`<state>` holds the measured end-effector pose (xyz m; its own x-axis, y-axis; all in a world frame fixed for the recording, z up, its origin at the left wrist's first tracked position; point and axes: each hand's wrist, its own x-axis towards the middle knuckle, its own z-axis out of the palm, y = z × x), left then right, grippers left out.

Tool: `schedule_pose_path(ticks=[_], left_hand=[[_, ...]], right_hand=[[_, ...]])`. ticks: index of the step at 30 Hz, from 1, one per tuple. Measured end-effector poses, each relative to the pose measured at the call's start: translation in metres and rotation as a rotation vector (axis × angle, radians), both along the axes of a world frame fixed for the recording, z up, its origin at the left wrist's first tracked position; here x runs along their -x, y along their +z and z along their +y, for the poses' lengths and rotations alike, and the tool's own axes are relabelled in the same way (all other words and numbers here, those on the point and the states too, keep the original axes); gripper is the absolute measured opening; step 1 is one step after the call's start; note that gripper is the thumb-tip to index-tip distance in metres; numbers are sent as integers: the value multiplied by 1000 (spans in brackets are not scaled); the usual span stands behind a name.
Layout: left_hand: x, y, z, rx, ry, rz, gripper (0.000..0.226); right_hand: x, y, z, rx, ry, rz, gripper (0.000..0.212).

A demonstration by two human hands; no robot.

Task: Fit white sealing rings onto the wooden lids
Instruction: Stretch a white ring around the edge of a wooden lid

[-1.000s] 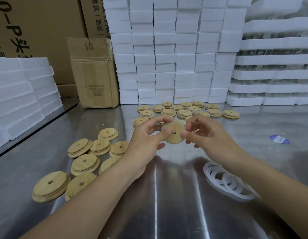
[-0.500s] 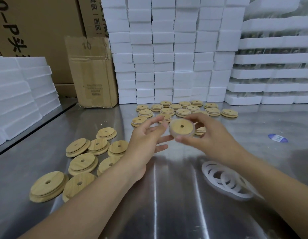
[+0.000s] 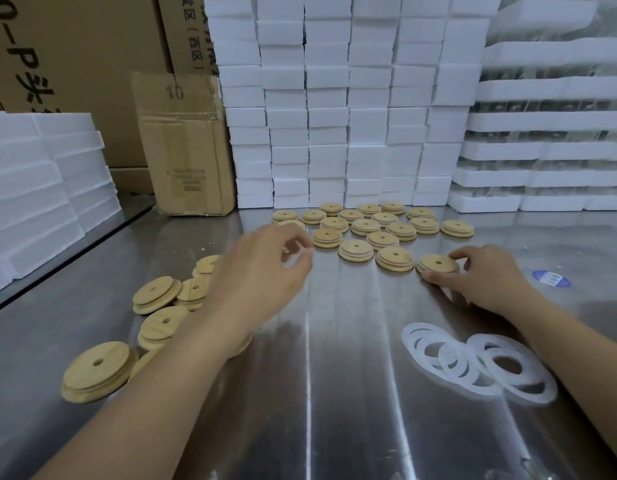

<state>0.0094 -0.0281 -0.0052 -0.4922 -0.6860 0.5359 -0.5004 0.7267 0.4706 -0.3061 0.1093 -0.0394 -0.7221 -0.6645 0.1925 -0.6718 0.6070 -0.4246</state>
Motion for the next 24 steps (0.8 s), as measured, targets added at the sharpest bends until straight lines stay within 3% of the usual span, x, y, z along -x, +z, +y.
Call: schedule_pose_path(ticks=[2, 7, 11, 14, 16, 19, 21, 24], left_hand=[[-16, 9, -7, 82, 166, -201, 16], [-34, 14, -21, -148, 262, -455, 39], [-32, 12, -22, -231, 217, -535, 50], [-30, 10, -23, -257, 148, -511, 48], [-26, 8, -22, -290, 18, -404, 43], [-18, 3, -17, -268, -80, -284, 36], [-15, -1, -17, -185, -41, -332, 39], [-14, -7, -16, -192, -13, -425, 48]], right_hand=[[-3, 1, 2, 34, -16, -38, 78], [-10, 3, 2, 153, 15, -75, 51], [-14, 8, 1, 286, 71, -85, 34], [-17, 14, 0, 286, 156, -147, 9], [-22, 22, 3, 211, 306, -293, 4], [-35, 36, 13, -122, 563, -410, 5], [-41, 41, 16, -269, 654, -403, 9], [-49, 47, 18, -318, 712, -396, 10]])
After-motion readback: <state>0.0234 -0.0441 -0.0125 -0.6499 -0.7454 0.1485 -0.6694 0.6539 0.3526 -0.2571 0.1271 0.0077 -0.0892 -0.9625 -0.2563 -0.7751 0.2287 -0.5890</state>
